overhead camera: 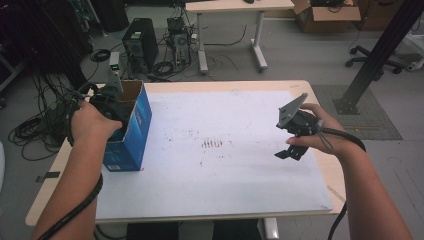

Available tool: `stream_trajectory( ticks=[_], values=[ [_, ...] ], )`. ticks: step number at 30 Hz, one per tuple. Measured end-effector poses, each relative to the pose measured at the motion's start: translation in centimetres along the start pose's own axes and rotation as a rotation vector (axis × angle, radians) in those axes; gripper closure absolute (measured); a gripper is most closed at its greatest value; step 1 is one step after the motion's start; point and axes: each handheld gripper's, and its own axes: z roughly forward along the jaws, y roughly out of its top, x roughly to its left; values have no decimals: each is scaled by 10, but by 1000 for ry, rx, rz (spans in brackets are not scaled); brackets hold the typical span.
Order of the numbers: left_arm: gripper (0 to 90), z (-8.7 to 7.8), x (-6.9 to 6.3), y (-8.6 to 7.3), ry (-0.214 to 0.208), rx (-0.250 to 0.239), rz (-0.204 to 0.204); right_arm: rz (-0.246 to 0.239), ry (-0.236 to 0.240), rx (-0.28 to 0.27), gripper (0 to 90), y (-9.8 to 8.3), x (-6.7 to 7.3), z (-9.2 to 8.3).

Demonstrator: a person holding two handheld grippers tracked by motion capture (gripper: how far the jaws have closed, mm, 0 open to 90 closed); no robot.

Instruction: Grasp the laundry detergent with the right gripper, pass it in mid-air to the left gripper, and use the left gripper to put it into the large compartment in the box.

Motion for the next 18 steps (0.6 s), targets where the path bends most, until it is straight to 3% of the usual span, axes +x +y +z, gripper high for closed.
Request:
stream_trajectory(
  ticks=[18],
  values=[
    [370,3,0,3,5,-4,0,21,-6,1,30,-9,1,-4]
  ],
)
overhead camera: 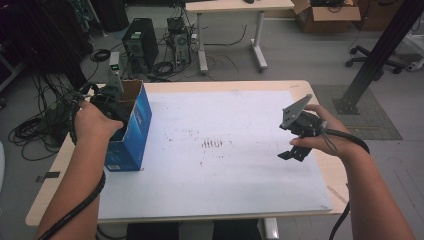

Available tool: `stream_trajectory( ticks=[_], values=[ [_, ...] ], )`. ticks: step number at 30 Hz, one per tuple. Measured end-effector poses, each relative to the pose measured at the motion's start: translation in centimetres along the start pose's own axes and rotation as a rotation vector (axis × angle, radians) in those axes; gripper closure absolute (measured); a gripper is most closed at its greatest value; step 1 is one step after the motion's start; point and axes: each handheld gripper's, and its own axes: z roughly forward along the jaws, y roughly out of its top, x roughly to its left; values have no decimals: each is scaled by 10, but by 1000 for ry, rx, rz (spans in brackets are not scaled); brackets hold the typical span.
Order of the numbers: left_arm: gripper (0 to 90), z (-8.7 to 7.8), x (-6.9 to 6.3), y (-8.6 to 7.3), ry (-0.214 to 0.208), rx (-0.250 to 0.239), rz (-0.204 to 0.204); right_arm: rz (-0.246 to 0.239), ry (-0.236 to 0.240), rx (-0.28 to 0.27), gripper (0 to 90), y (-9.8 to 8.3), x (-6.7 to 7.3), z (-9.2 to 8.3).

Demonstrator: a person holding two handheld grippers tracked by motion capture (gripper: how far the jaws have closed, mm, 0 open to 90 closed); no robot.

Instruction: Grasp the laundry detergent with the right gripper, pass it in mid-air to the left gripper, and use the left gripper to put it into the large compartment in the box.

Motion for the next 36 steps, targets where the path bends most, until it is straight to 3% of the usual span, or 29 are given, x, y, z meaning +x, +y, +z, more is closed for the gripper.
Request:
stream_trajectory(
  ticks=[19,28,36],
  values=[
    [332,-3,-1,0,-5,0,-5,0,0,-1,31,-3,1,2],
    [293,-13,-5,-1,14,-17,-6,2,2,-11,30,-4,2,2],
    [276,-32,-5,-4,29,-37,-12,-2,1,-16,31,-6,3,1]
  ],
)
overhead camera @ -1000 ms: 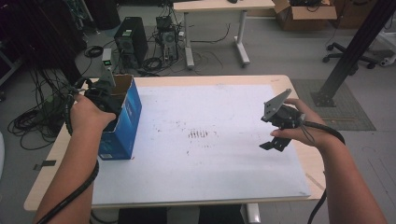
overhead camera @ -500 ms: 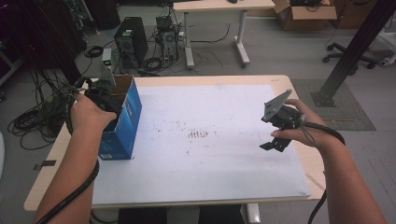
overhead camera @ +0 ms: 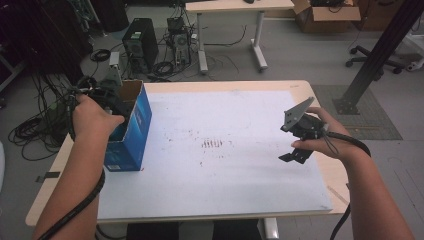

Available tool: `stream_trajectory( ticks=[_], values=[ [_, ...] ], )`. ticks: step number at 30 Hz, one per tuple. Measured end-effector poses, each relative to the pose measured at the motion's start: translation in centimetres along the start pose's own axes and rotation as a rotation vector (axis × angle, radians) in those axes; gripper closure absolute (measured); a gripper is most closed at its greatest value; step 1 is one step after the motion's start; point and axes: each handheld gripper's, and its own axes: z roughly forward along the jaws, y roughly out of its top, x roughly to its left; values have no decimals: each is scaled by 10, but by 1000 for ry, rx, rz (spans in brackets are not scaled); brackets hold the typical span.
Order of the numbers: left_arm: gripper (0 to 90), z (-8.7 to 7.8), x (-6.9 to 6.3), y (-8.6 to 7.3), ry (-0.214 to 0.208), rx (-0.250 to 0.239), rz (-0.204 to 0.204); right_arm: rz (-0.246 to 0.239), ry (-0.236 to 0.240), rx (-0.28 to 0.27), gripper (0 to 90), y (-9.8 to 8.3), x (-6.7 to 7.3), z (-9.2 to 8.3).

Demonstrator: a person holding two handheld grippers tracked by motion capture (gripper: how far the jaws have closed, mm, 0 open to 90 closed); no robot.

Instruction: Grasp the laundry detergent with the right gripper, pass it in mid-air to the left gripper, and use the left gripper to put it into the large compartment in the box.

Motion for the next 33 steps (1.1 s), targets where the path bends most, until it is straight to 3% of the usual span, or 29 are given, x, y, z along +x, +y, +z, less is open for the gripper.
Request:
stream_trajectory(
  ticks=[24,31,33],
  values=[
    [122,-29,6,-10,36,-39,14,-7,-6,-5,31,4,4,-5],
    [95,-43,3,-13,36,-63,51,-6,-10,-5,31,5,5,-7],
    [73,-48,2,-12,14,-61,73,-7,-8,-2,31,5,6,-8]
  ],
)
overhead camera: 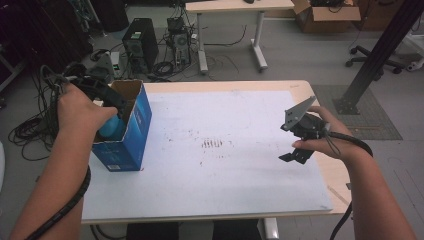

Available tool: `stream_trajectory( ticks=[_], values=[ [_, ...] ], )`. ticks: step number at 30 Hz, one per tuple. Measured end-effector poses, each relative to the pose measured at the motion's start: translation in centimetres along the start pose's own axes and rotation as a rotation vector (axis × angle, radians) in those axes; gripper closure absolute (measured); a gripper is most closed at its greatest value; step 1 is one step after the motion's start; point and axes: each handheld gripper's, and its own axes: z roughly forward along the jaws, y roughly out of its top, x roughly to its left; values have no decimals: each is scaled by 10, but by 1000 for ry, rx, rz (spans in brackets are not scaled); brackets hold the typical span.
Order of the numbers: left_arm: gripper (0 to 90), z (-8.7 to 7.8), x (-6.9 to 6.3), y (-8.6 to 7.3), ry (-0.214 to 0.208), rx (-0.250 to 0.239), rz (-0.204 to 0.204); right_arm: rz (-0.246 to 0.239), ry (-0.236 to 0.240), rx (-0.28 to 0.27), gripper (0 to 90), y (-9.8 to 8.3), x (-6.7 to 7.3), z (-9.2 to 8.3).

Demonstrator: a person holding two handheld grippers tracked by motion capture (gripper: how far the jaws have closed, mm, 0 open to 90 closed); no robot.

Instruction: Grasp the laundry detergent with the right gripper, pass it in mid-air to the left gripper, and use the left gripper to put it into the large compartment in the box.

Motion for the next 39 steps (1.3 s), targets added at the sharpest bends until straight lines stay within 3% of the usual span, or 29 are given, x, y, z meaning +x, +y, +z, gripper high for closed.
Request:
stream_trajectory(
  ticks=[2,5,10,14,19,23,30,35,39],
  values=[
    [60,-5,0,1,-29,0,9,-2,6,-2,31,0,1,0],
    [47,-16,0,2,-6,-28,33,-4,2,-5,31,-1,1,-1],
    [30,-28,-3,2,-42,-54,82,5,0,1,31,-3,2,-2],
    [2,-30,-8,1,-55,-59,121,6,2,1,31,-2,2,-2],
    [2,-29,-16,0,-110,-71,187,2,4,5,31,-1,2,0],
    [2,-32,-25,-2,-126,-113,251,-5,4,8,32,-1,3,0],
    [2,-44,-47,-4,-162,-130,422,2,0,25,31,-2,3,-4],
    [2,-58,-70,-8,-219,-153,592,-1,-3,28,32,0,2,-6],
    [2,-67,-90,-10,-217,-150,734,-4,-2,35,32,3,2,-7]
  ],
)
